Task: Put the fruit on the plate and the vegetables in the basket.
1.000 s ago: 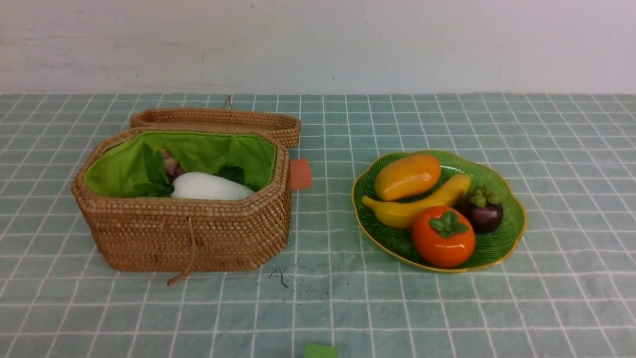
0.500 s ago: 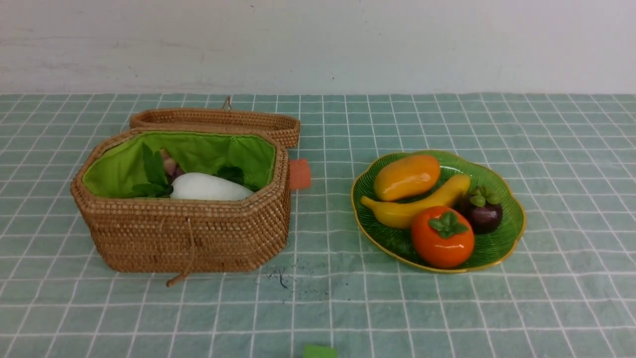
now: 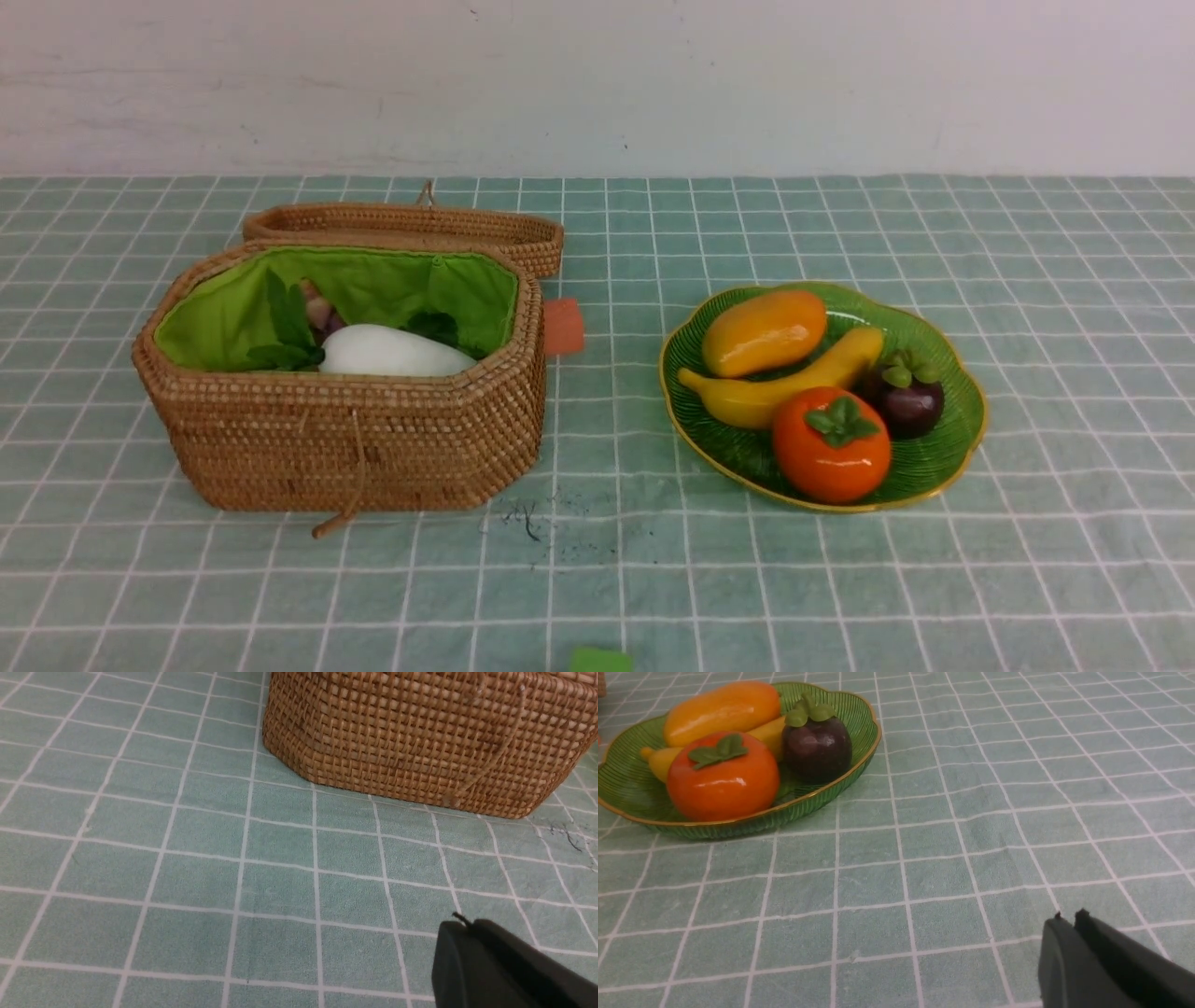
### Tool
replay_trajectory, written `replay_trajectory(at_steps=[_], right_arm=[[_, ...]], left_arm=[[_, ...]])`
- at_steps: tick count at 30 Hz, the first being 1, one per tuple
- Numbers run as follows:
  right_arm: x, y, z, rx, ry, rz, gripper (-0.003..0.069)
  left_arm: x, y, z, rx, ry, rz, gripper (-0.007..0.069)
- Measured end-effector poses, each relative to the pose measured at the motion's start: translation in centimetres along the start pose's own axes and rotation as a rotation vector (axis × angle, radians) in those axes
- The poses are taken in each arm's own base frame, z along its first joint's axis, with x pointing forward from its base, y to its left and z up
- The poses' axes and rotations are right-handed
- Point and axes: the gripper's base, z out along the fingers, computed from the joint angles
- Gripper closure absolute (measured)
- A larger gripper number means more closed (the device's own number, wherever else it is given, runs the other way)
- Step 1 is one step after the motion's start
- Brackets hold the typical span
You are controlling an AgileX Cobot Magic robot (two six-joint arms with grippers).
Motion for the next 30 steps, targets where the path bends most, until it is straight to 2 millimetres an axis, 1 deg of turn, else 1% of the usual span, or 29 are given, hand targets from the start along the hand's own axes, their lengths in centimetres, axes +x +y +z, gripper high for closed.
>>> replay_trajectory(at_steps=[30], right_arm=[[-0.02,0.00,-0.01,0.000,-0.001,-0.001,0.0585]], left_arm=[[-0.01,0.00,0.00,0.000,-0.001,-0.001,0.0627]])
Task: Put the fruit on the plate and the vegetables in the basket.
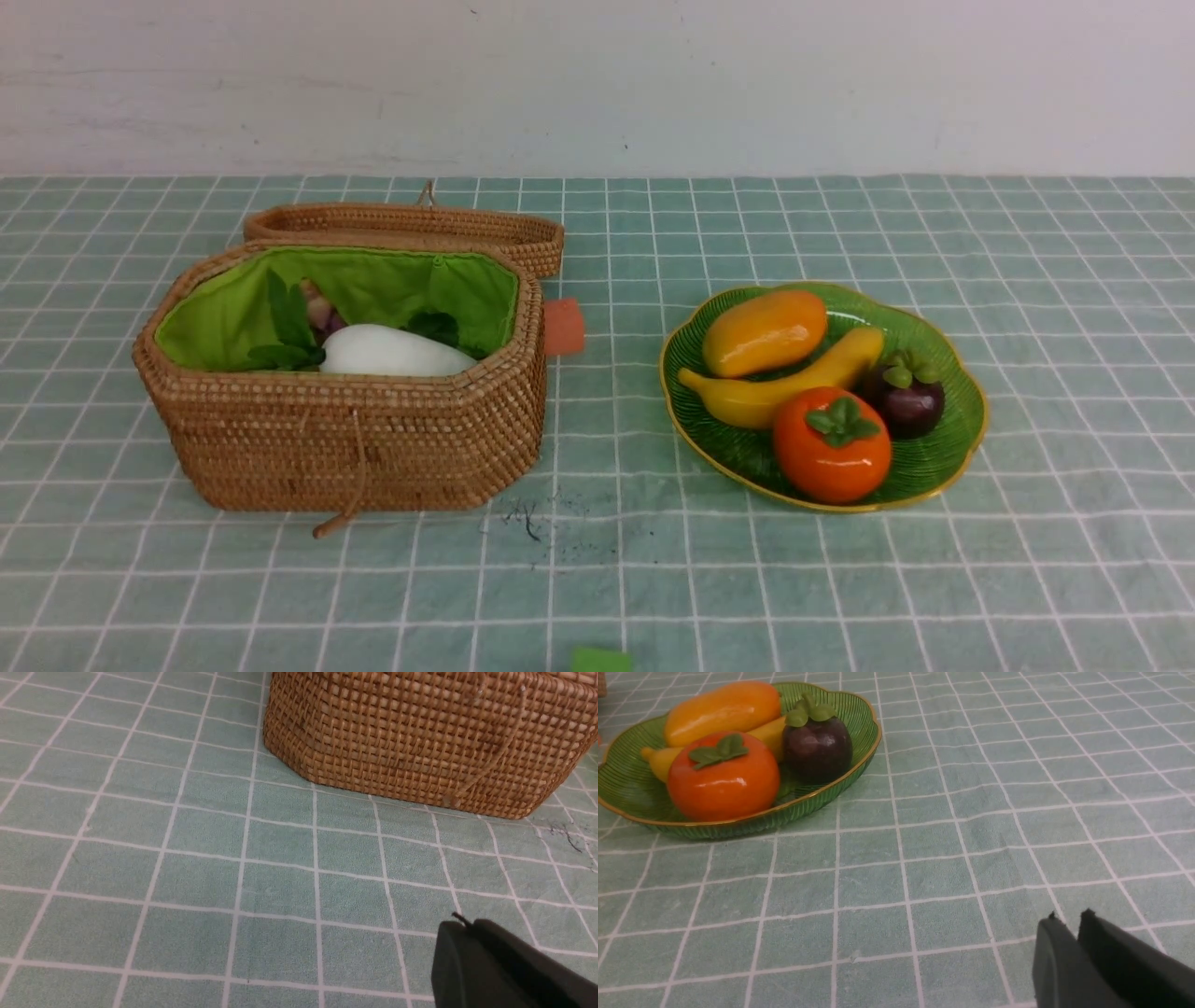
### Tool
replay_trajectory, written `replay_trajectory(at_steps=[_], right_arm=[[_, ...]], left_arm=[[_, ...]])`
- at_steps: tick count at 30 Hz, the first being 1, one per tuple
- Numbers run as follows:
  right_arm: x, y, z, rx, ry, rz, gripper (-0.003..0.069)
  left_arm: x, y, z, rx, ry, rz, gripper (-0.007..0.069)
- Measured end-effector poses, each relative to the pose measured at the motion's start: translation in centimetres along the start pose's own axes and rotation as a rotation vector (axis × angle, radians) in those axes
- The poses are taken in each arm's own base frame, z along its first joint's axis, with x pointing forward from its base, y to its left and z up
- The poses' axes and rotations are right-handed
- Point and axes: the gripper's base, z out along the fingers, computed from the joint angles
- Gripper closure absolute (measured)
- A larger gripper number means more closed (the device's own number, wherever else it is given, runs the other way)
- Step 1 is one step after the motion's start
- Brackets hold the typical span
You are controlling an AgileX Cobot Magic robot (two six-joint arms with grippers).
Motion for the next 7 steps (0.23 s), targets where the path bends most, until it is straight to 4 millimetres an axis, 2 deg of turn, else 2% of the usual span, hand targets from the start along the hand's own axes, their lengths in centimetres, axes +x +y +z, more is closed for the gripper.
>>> replay_trajectory(at_steps=[7], right_arm=[[0.00,0.00,0.00,0.000,0.000,0.000,0.0578]], left_arm=[[0.00,0.00,0.00,0.000,0.000,0.000,0.0623]])
